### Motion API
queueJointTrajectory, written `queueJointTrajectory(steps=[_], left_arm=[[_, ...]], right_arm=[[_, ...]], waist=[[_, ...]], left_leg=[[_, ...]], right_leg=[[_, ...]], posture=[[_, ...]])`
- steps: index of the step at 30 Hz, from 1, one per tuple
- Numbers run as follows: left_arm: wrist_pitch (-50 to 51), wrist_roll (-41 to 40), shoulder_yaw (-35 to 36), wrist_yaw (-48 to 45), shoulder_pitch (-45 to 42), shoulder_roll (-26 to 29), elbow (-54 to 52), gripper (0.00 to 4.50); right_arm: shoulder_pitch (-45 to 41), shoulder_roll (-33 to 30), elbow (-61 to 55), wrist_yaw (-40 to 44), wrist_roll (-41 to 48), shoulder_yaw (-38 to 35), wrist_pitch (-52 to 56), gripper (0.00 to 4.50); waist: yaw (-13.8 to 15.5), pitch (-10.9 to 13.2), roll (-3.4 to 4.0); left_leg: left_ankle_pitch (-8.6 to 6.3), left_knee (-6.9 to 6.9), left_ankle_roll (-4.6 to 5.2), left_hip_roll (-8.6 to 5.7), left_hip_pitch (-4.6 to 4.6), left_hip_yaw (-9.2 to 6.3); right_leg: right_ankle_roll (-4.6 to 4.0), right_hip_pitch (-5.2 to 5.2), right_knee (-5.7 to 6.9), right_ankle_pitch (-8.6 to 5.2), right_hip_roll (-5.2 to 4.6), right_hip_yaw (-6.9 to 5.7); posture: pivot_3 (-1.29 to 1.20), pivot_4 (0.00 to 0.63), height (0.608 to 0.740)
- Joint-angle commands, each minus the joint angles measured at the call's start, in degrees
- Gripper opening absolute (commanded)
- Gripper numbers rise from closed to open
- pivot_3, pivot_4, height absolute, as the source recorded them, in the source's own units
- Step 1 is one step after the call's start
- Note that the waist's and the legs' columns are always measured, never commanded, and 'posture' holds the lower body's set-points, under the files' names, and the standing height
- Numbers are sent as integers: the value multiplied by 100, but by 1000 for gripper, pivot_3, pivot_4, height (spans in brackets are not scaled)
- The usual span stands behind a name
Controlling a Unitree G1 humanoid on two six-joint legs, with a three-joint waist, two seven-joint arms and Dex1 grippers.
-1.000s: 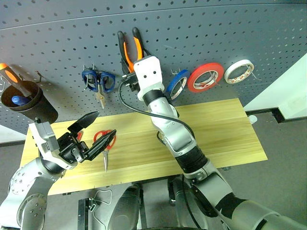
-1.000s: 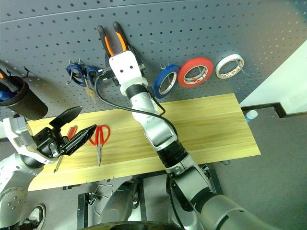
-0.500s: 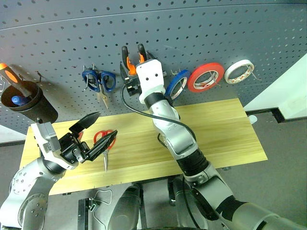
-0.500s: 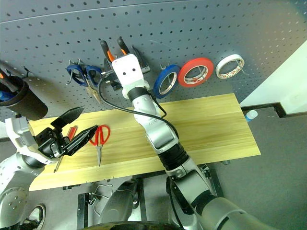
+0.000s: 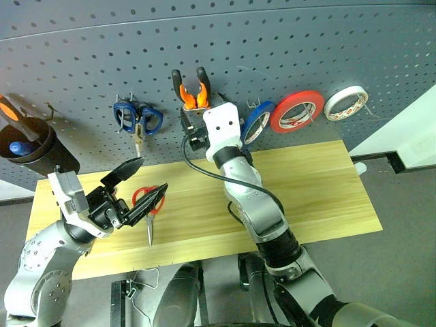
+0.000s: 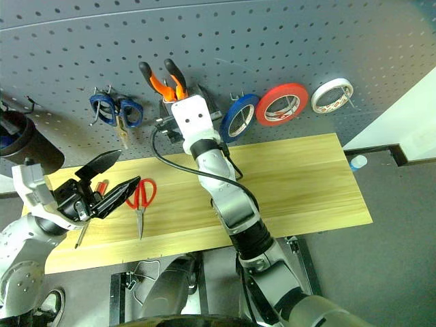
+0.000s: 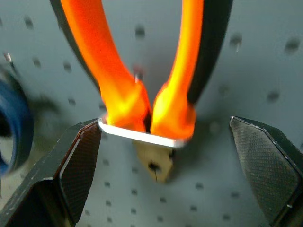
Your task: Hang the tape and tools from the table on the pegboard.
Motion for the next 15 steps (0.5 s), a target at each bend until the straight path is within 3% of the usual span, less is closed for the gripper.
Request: queueJointTrajectory(steps=[1,15], left_arm=[[-147,40,-25,-88,1,-30,-16,4463],[-268,253,-478,-207,190,-253,-64,4463]], right_arm=[[158,3,-416,101,-126,25,-38,4476],[1228,-467,-1005,574,-300,-37,-97,4476]], waist=[[-3,0,0],[23,-28,-20]], left_leg=[[0,1,0,0,-5,0],[1,6,-2,0,-4,6]], right_leg=[[0,-5,1,0,0,-1],[1,-4,5,1,0,-1]], posture=[[97,274,727],[108,234,727]])
